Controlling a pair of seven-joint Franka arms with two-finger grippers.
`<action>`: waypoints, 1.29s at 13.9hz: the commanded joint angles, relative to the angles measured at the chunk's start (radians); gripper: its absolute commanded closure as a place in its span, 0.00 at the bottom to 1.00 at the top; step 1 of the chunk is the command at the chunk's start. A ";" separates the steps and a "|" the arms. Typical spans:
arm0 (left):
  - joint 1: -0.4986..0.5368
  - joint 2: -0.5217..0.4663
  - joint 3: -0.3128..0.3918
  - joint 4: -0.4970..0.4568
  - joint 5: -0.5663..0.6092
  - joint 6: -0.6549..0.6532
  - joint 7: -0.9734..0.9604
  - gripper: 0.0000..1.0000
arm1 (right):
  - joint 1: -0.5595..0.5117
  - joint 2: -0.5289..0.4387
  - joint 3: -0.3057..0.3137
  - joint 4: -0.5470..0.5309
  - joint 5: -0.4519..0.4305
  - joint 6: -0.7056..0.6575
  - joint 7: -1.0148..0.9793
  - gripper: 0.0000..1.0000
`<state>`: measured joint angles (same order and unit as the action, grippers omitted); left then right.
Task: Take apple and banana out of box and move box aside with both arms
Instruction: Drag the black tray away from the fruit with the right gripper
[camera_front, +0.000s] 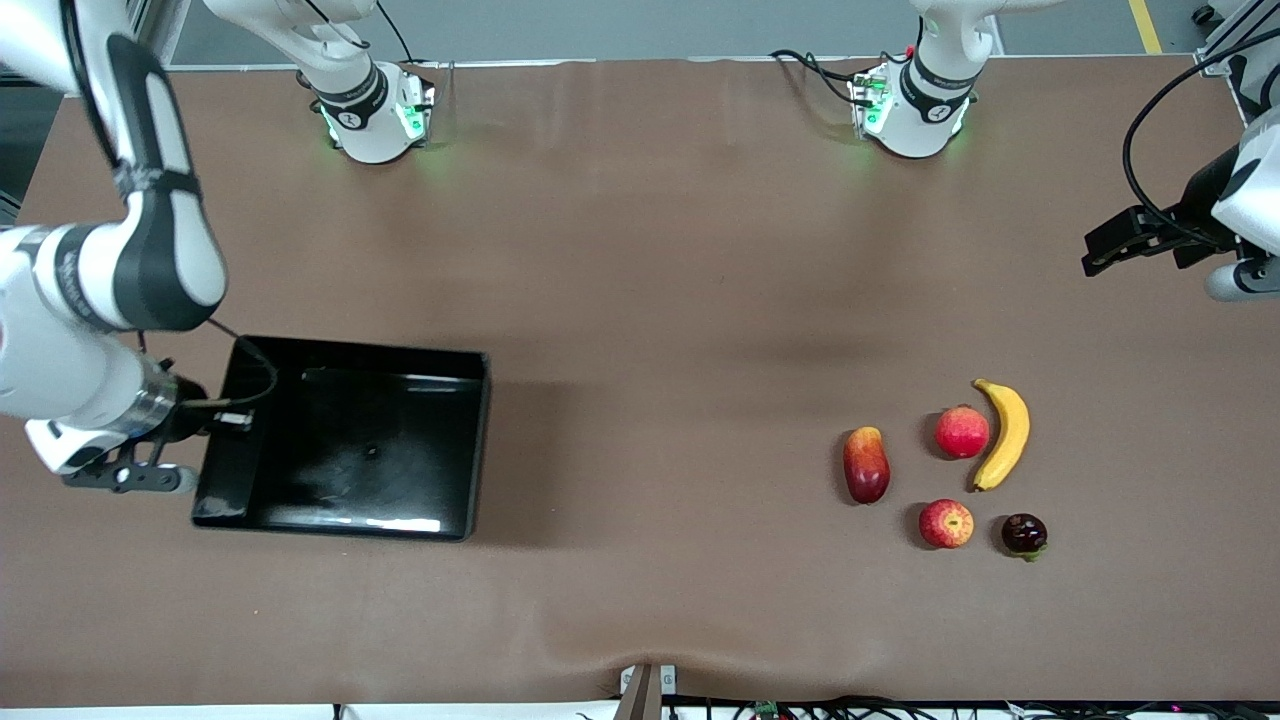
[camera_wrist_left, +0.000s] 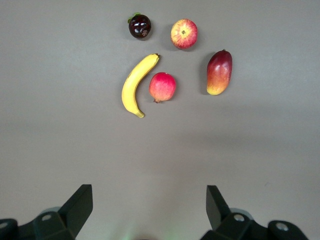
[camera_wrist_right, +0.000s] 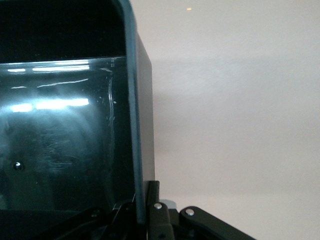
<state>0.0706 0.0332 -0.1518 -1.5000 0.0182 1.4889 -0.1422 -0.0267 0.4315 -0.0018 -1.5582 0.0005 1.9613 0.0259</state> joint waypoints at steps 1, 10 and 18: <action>-0.008 -0.032 0.009 -0.017 0.002 -0.006 -0.007 0.00 | -0.079 0.053 0.022 0.010 0.021 0.046 -0.113 1.00; -0.005 -0.029 0.011 -0.022 0.005 0.027 -0.008 0.00 | -0.323 0.203 0.023 0.010 0.107 0.146 -0.331 1.00; -0.008 -0.018 0.009 -0.026 0.005 0.039 -0.008 0.00 | -0.344 0.254 0.023 0.003 0.105 0.246 -0.483 0.63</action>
<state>0.0703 0.0276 -0.1466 -1.5117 0.0182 1.5263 -0.1423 -0.3412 0.6892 0.0017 -1.5642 0.0791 2.2107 -0.4251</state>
